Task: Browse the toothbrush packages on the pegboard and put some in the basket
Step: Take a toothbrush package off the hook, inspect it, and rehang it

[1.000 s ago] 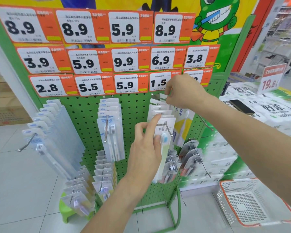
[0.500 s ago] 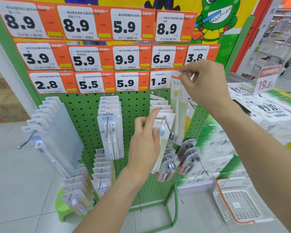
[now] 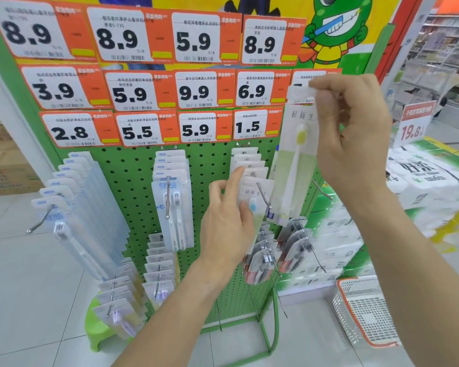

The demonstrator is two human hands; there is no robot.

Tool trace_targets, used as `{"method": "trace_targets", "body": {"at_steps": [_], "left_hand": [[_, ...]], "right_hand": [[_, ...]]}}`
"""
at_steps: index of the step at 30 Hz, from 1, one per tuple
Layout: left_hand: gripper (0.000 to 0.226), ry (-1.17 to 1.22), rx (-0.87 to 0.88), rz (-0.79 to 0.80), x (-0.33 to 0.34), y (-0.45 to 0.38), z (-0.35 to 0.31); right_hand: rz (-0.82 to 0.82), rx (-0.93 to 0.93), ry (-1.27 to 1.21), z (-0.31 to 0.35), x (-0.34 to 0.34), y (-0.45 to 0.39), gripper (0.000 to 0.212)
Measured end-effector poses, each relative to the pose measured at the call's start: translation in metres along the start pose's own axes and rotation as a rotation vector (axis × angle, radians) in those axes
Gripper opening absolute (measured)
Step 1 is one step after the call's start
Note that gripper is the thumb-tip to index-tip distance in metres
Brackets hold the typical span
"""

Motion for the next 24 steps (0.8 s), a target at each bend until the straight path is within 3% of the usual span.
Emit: {"method": "trace_targets", "body": {"at_steps": [5, 12, 15, 19, 24], "left_hand": [[0.056, 0.039, 0.005, -0.119, -0.009, 0.007, -0.007], [0.026, 0.249, 0.060, -0.355, -0.037, 0.027, -0.034], [0.022, 0.421, 0.003, -0.261, -0.050, 0.040, -0.045], [0.039, 0.652, -0.169, -0.043, -0.062, 0.055, -0.049], [0.018, 0.676, -0.263, -0.079, -0.077, 0.071, -0.035]], "right_hand": [[0.034, 0.033, 0.002, -0.001, -0.006, 0.018, 0.023], [0.123, 0.062, 0.013, 0.004, -0.017, 0.040, 0.022], [0.215, 0.128, -0.079, 0.014, -0.018, 0.056, 0.019], [0.339, 0.254, -0.246, 0.031, -0.009, 0.092, 0.017], [0.466, 0.411, -0.409, 0.050, 0.013, 0.145, 0.015]]}}
Point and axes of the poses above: each hand's wrist, its own y-axis away from the middle knuckle, its own x-axis out of the palm, z = x × y, the point moved 1 cm from there along -y, towards the middle knuckle, and after that the axes turned 5 degrees about x, right-handed, at the moved point
